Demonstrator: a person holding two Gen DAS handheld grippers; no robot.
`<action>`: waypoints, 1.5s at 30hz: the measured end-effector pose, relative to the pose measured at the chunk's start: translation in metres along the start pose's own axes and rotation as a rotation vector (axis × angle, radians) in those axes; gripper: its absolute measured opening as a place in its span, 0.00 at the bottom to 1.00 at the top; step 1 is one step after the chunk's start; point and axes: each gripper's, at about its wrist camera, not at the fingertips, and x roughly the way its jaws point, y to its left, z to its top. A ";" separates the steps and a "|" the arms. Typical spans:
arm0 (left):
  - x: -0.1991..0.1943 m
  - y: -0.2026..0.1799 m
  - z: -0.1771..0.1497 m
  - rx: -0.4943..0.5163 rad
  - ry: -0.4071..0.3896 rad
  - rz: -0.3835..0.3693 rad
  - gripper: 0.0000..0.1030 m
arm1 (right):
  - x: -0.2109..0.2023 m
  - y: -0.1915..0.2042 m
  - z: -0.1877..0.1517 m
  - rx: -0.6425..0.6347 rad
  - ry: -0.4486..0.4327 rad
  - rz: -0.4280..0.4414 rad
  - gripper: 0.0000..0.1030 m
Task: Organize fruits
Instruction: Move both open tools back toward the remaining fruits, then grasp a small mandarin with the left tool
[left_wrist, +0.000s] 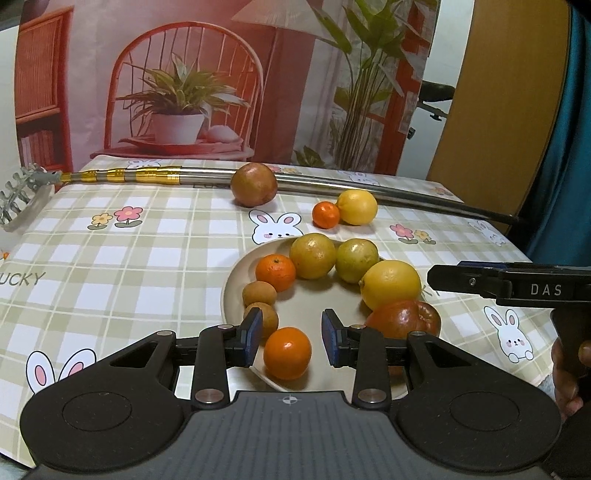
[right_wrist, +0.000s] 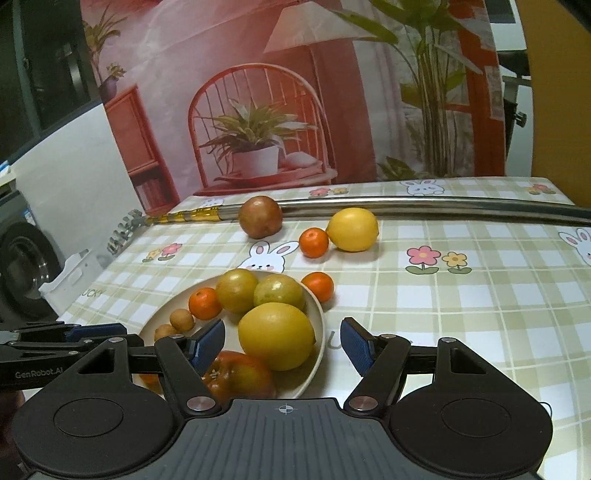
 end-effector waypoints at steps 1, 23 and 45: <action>0.000 0.000 0.000 0.000 0.000 0.001 0.36 | -0.001 0.001 0.000 -0.001 0.000 0.001 0.64; 0.019 0.011 0.060 -0.033 0.052 -0.139 0.36 | 0.002 -0.028 0.031 -0.026 -0.073 -0.094 0.64; 0.186 -0.058 0.125 0.073 0.462 -0.261 0.36 | 0.022 -0.103 0.037 0.105 -0.106 -0.152 0.64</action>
